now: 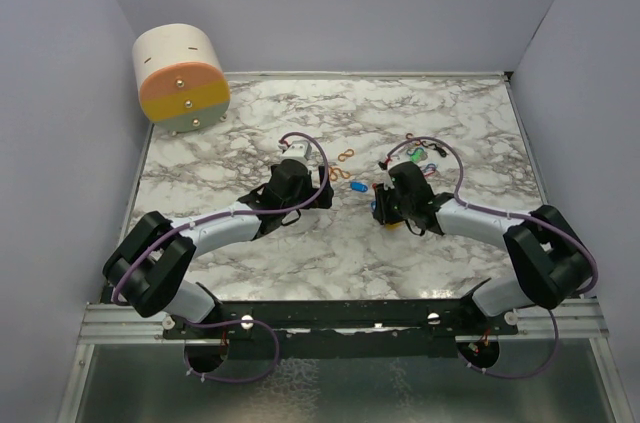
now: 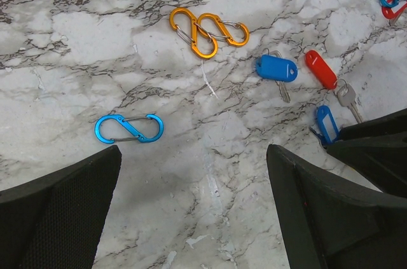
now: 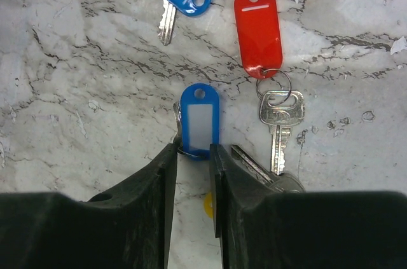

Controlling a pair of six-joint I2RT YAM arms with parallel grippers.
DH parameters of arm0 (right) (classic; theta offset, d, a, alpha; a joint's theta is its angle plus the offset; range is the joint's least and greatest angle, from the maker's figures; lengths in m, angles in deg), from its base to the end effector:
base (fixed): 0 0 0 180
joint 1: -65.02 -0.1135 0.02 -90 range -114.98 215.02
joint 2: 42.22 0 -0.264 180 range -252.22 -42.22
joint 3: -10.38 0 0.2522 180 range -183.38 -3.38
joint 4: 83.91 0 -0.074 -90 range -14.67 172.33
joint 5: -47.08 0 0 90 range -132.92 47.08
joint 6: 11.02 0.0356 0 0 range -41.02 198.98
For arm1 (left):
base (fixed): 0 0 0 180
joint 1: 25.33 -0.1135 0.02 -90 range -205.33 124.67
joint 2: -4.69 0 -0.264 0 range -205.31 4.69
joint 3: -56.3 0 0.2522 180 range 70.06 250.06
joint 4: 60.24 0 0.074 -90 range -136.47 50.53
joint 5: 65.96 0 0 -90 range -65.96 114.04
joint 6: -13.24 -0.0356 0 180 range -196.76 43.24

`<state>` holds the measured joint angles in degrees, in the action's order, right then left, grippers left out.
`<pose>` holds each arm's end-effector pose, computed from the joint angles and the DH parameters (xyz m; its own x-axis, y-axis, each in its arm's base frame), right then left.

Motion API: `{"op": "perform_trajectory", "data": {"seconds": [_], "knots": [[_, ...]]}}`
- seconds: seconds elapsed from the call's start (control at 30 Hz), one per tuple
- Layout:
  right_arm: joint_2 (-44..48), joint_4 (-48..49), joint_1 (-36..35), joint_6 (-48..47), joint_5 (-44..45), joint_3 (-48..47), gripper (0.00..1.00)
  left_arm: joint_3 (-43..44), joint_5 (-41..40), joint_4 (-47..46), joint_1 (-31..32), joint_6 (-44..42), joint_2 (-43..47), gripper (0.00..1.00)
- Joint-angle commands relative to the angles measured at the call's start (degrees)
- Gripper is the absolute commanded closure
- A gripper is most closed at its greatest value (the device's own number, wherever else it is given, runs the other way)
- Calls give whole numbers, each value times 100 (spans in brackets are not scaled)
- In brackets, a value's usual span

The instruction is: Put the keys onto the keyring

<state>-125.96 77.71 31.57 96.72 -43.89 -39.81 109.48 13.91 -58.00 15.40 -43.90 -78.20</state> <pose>0.2241 0.1488 0.1503 -0.7962 -0.1609 -0.5832 -0.3331 0.9213 0.2006 0.2306 -0.1903 0.1928 -0.6240 -0.1676 -0.7632 0.2270 0.8958 -0.3822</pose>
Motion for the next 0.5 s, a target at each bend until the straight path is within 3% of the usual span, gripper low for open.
{"op": "perform_trajectory", "data": {"seconds": [0.0, 0.37, 0.47], "knots": [[-109, 190, -56, -15, -105, -180, 75, -64, -76, -140, -12, -50, 135, 1], [19, 202, -90, -7, -23, -127, 97, -92, -133, -90, -18, -50, 171, 1], [165, 262, -100, -19, -2, -76, 99, -106, -143, -69, -17, -45, 203, 1]]}}
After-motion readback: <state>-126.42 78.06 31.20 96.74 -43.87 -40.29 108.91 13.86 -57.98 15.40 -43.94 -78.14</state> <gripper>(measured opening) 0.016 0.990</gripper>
